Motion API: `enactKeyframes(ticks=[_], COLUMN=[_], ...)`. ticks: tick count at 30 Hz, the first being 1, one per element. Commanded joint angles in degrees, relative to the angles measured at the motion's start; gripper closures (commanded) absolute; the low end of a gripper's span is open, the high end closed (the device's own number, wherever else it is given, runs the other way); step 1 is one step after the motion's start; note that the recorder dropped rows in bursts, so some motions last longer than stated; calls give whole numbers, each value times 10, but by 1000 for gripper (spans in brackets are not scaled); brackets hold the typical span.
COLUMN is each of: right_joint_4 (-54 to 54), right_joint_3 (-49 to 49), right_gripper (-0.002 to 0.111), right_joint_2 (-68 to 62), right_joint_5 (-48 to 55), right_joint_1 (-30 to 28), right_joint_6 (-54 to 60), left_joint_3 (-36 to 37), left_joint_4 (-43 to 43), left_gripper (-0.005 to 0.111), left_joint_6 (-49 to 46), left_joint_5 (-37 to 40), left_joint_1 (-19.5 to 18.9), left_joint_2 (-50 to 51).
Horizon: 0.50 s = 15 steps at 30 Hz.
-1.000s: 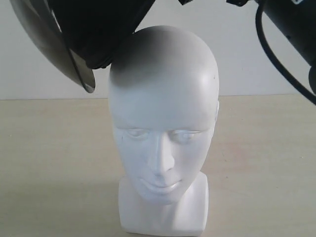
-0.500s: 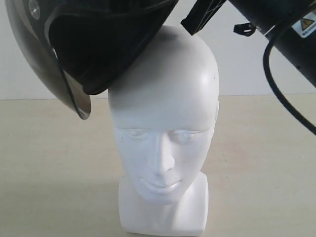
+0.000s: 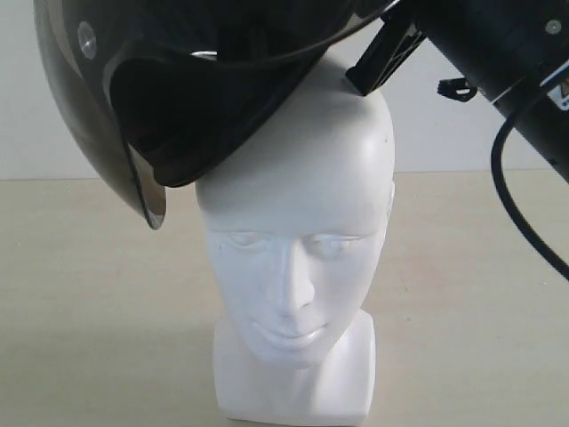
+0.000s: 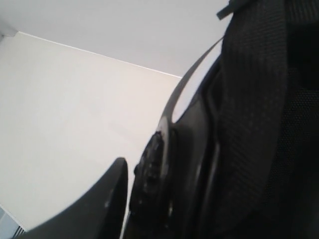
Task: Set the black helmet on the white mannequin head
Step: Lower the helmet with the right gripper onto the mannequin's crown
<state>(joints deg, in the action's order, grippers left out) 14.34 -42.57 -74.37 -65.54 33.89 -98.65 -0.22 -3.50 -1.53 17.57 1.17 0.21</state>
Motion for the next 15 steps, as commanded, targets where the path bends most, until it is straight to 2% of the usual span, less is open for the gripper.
enactKeyframes(ticks=[1,15], right_joint_4=[-27,-54], right_joint_3=[-1,6], right_gripper=[108,108], right_joint_2=[13,36], right_joint_5=[-44,-44], right_joint_1=[-2,-2], right_joint_6=[18,43], left_joint_3=[2,2], left_joint_4=[-1,-1], left_gripper=[102,102], left_joint_6=[-1,-1], left_joint_5=[-6,-6], left_joint_1=[0,0], left_joint_2=[-2,-2])
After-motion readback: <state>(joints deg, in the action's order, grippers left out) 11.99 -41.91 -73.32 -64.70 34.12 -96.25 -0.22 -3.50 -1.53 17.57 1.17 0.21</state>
